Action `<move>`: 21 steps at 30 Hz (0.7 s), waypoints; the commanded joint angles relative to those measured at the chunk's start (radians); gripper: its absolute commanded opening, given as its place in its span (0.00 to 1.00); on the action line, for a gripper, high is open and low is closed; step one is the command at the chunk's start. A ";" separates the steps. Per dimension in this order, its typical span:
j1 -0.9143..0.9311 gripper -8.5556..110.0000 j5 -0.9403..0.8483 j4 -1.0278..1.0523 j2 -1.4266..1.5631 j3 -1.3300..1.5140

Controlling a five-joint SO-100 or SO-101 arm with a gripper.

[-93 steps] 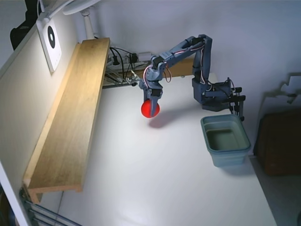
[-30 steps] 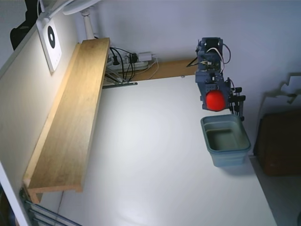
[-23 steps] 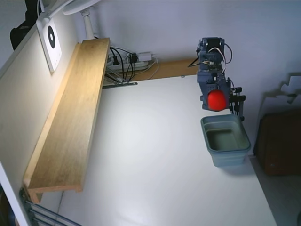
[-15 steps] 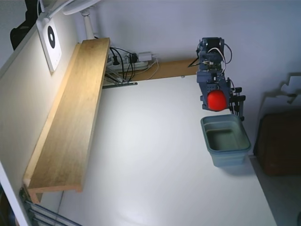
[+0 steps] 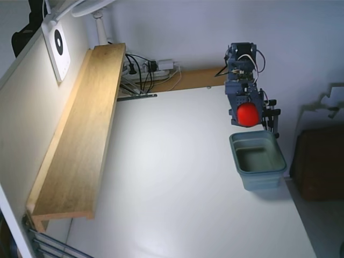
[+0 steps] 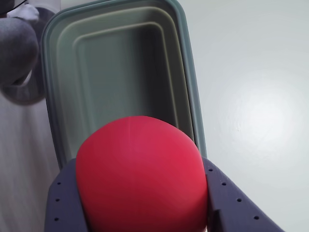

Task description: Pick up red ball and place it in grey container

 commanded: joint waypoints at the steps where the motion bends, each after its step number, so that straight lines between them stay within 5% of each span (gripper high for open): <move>1: -0.014 0.27 0.003 0.004 0.022 -0.034; 17: -0.014 0.27 0.003 -0.250 0.134 0.333; 18: -0.014 0.39 0.003 -0.269 0.140 0.357; 21: -0.014 0.39 0.003 -0.317 0.153 0.420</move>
